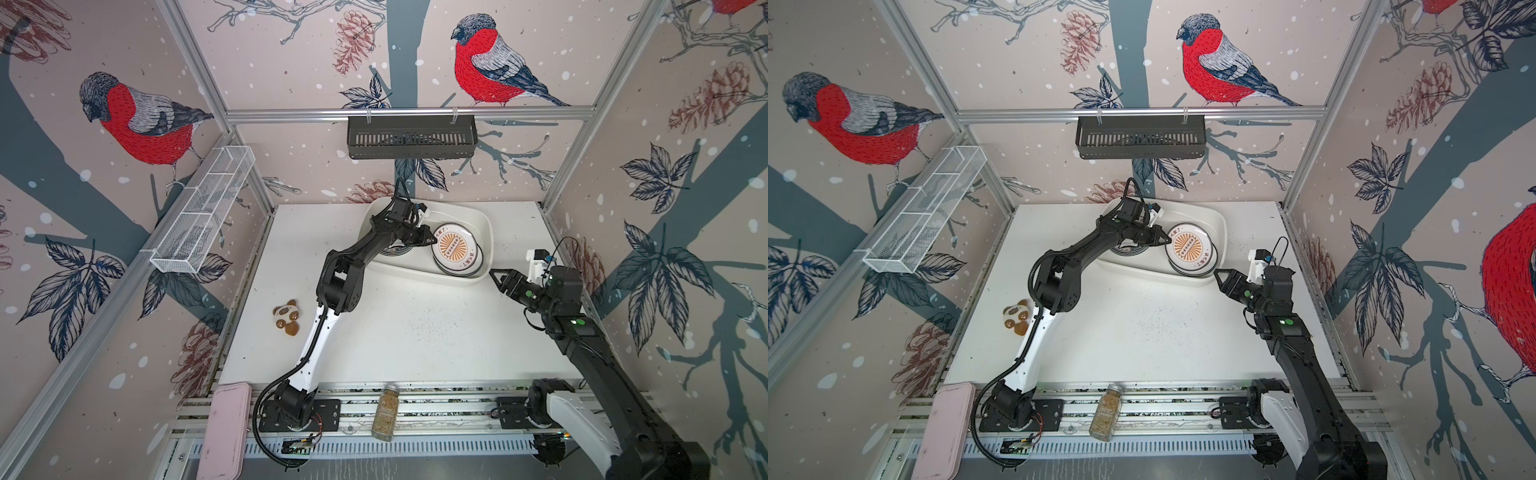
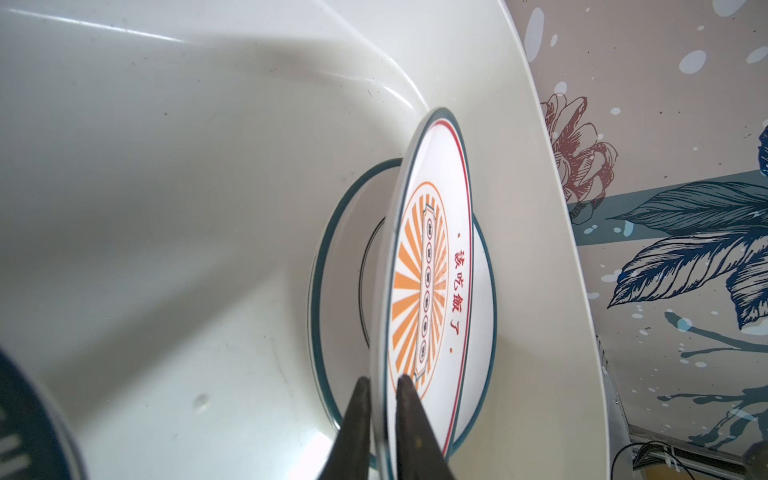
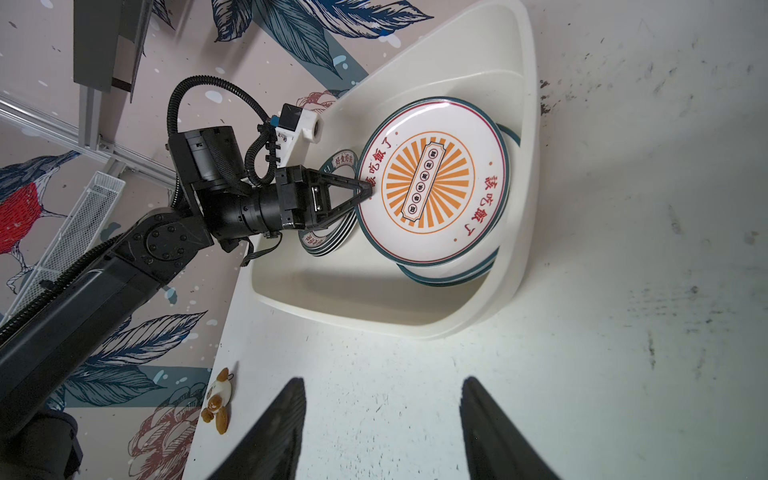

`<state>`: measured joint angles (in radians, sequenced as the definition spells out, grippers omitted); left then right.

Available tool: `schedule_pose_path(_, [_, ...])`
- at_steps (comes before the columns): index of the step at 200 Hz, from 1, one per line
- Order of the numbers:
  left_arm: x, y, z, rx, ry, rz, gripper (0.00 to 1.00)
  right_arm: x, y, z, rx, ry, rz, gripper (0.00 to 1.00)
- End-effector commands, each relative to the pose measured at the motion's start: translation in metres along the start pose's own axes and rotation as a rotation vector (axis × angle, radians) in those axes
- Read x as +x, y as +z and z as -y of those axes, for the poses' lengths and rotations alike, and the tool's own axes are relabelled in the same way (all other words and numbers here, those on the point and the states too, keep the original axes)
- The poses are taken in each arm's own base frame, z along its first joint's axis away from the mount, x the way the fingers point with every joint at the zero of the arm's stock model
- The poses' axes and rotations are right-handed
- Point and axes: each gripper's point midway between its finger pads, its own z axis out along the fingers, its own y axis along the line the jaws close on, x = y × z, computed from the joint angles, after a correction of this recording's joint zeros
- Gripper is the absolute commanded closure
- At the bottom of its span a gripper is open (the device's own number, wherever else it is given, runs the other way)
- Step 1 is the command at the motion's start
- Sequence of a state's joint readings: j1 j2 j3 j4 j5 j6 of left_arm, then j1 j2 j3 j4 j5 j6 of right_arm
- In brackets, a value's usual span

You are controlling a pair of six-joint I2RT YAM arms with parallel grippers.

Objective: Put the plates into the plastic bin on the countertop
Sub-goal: 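Lower the sunburst plate with the left gripper onto the white plates in the bin, then open the left gripper to release the sunburst plate flat in the bin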

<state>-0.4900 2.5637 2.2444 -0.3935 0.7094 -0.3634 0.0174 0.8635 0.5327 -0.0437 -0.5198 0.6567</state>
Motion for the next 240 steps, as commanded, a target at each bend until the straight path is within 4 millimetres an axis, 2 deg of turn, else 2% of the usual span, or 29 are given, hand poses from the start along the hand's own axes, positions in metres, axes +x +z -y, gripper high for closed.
schedule_pose_path(1, [-0.005,0.001,0.007,0.043,0.016,0.013,0.85,-0.005,0.0,-0.003,-0.015,-0.005,0.019,0.39])
schedule_pose_path(89, [-0.001,0.004,0.004,0.049,0.008,0.002,0.77,-0.005,0.0,-0.002,-0.014,-0.005,0.019,0.39])
schedule_pose_path(137, [0.001,0.005,0.004,0.047,0.004,-0.002,0.67,-0.004,0.0,-0.002,-0.015,-0.004,0.019,0.39])
schedule_pose_path(192, [0.006,0.006,0.002,0.049,-0.004,-0.014,0.5,-0.006,-0.001,-0.003,-0.017,-0.004,0.023,0.39])
schedule_pose_path(240, [0.007,0.005,0.012,0.061,0.013,-0.02,0.4,-0.007,-0.001,-0.004,-0.019,-0.004,0.029,0.39])
